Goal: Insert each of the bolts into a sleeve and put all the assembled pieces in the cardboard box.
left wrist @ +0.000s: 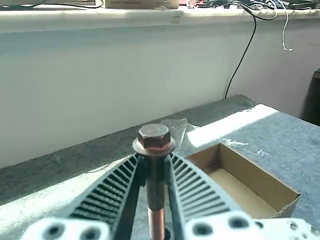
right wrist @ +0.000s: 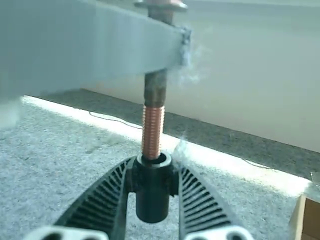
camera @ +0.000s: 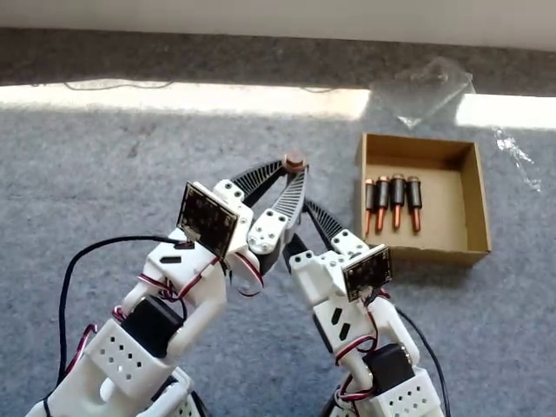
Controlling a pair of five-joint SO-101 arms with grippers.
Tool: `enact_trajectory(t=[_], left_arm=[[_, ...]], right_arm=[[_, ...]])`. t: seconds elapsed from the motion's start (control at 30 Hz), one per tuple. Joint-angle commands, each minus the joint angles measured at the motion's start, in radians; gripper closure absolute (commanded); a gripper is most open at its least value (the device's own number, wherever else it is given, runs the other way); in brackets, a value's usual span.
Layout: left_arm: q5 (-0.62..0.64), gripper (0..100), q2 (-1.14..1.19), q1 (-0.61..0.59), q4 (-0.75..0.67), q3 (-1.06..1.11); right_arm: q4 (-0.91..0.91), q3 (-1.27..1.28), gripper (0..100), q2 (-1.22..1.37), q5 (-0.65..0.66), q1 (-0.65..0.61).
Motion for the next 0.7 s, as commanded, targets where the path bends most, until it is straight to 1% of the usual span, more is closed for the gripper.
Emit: enact_trajectory(t=[0.0,0.23,0.47,0.67], left_arm=[[0.009,99,-0.025,0.022,-0.008,-0.005],[0.011,99,-0.025,0.028,-0.005,-0.002],[0.011,99,-0.027,0.021,-0.009,0.091],[0.009,99,-0.027,0.019,-0.008,0.108]], right_arm=[[-0.021,0.124,99.4,-0.008,0.014,0.012],[-0.021,0.124,99.4,-0.008,0.014,0.012],[-0.021,0.124,99.4,-0.008,0.014,0.013],[-0.021,0.124,99.4,-0.008,0.014,0.013]])
